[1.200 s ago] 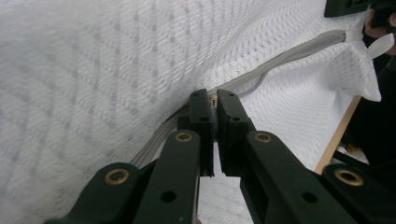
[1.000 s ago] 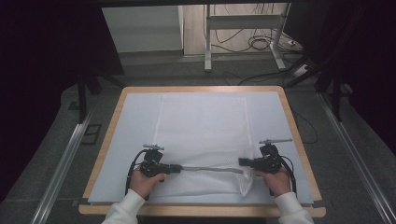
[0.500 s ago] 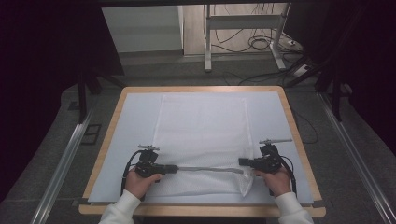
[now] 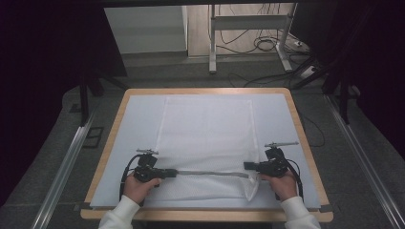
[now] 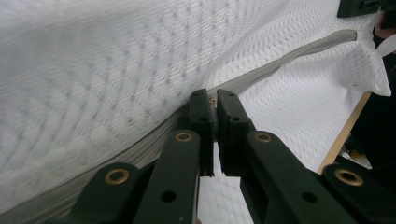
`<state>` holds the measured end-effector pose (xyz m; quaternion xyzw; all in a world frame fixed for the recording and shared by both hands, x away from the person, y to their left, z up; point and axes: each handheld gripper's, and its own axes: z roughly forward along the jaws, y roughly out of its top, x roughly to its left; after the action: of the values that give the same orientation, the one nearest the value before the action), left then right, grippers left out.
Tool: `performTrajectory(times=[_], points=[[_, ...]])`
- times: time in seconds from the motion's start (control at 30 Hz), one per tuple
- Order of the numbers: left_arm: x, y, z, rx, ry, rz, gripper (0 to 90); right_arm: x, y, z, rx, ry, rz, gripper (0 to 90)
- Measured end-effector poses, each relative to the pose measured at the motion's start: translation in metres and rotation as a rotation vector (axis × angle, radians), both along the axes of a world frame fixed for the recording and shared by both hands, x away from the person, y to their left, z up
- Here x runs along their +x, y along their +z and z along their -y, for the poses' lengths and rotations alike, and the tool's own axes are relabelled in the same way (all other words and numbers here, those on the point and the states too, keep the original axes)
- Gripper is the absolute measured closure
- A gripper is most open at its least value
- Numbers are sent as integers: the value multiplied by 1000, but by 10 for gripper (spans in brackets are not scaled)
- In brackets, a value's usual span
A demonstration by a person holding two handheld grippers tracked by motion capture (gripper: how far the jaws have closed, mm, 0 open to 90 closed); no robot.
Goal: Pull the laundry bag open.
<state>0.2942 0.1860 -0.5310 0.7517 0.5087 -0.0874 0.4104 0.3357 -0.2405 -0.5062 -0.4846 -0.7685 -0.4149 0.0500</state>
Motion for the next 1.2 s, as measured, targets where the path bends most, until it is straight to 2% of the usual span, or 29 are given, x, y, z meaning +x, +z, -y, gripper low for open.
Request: performTrajectory(times=[0.47,0.73,1.2], points=[[-4,0,-14,2,19,-1,868,0,-1,-1,2,9,-2,884],[-6,1,-27,-8,52,5,867,0,-1,-1,0,7,-1,884],[-10,1,-46,0,101,18,868,1,-2,-1,-5,7,-1,884]])
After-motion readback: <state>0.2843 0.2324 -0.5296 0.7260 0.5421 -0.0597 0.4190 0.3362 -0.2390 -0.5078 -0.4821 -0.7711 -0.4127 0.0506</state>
